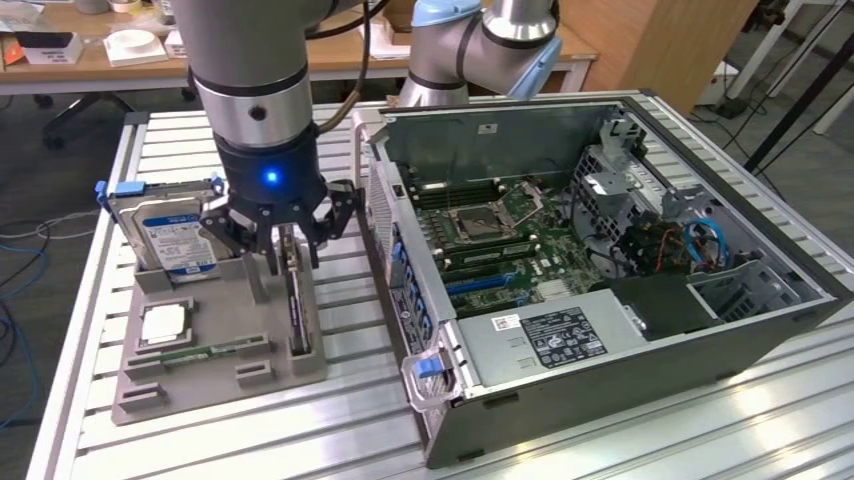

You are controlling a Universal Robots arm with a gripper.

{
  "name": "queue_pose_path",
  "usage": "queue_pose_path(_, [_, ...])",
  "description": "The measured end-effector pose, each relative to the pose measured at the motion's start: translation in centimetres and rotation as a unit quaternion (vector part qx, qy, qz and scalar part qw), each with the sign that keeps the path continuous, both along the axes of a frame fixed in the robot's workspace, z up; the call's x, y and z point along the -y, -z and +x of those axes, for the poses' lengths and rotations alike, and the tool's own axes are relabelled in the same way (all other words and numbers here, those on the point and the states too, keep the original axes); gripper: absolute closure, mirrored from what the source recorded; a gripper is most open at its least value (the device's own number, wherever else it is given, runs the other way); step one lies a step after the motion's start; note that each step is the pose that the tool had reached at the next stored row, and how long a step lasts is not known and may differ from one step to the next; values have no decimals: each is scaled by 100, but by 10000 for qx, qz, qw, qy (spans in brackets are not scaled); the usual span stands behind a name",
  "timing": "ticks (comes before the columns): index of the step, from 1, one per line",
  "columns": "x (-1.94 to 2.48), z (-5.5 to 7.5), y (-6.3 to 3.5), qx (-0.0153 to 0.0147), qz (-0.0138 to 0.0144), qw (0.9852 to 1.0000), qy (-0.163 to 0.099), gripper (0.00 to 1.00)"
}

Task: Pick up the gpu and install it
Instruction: 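Pick up the gpu and move the gpu toward the slot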

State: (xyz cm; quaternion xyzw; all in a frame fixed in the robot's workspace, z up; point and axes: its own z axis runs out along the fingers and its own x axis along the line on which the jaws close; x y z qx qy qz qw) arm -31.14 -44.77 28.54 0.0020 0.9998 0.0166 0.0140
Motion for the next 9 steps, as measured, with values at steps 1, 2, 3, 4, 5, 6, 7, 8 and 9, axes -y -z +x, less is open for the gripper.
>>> queue_pose_path(1, [0,0,2,0,0,10000,0,53])
queue_pose_path(2, [0,0,5,0,0,10000,1,53])
queue_pose_path(3, [0,0,7,0,0,10000,1,53])
queue_pose_path(4, [0,0,10,0,0,10000,1,53])
queue_pose_path(5, [0,0,13,0,0,10000,1,53])
queue_pose_path(6, [0,0,15,0,0,10000,1,53])
queue_pose_path(7, [0,0,18,0,0,10000,1,53])
queue_pose_path(8, [0,0,20,0,0,10000,1,53])
queue_pose_path(9, [0,0,23,0,0,10000,2,53])
